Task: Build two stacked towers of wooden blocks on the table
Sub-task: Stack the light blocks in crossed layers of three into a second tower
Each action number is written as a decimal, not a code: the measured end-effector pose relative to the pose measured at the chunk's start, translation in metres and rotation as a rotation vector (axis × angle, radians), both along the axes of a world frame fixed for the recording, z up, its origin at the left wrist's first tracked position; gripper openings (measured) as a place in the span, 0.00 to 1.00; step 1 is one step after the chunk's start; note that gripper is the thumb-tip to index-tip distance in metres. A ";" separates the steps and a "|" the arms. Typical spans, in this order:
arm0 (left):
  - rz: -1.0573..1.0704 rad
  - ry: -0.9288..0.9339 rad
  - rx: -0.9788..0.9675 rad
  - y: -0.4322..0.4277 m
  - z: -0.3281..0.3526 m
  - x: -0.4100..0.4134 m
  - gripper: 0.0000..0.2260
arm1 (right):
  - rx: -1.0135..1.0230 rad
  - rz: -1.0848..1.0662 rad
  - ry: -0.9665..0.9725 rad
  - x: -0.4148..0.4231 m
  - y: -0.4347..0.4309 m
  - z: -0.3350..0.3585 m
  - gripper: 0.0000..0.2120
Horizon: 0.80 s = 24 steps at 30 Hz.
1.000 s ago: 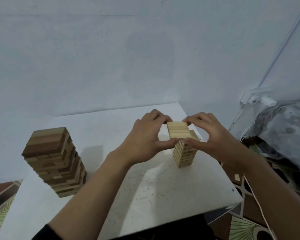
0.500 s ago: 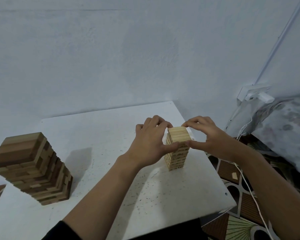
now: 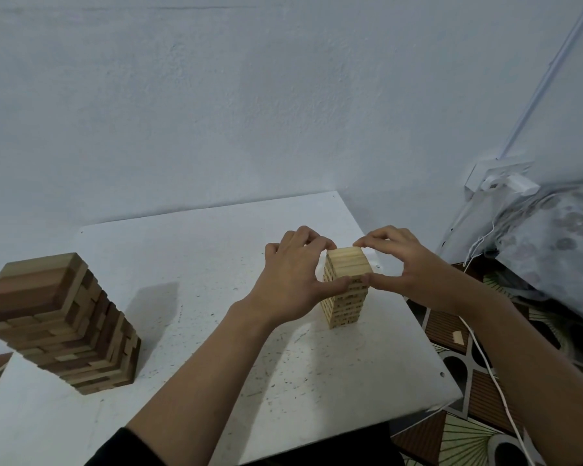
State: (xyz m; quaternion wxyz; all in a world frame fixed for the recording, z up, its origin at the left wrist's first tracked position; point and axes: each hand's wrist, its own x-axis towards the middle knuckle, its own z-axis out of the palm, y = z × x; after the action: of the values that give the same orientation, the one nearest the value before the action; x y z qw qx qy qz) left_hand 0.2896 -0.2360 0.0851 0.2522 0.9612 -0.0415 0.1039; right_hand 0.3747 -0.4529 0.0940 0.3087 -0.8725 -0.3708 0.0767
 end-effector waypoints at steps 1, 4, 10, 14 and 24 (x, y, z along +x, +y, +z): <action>-0.001 -0.001 -0.001 0.000 0.000 0.000 0.24 | 0.003 -0.003 0.003 0.000 0.000 0.000 0.27; -0.001 -0.007 -0.008 0.001 -0.001 0.000 0.24 | 0.012 -0.004 0.008 0.000 -0.001 0.000 0.28; -0.005 -0.007 -0.016 0.002 -0.001 0.001 0.24 | 0.046 -0.017 0.015 0.001 -0.003 -0.004 0.33; -0.008 -0.004 -0.031 0.002 -0.001 0.001 0.23 | 0.043 -0.028 -0.013 0.002 -0.004 -0.009 0.35; 0.002 0.022 -0.044 0.002 -0.002 -0.001 0.31 | 0.080 -0.049 0.040 -0.001 -0.006 -0.011 0.36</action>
State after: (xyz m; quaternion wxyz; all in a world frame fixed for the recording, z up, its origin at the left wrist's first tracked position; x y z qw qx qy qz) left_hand 0.2883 -0.2337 0.0833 0.2735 0.9566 -0.0354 0.0946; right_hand 0.3733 -0.4592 0.0831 0.3526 -0.8666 -0.3458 0.0714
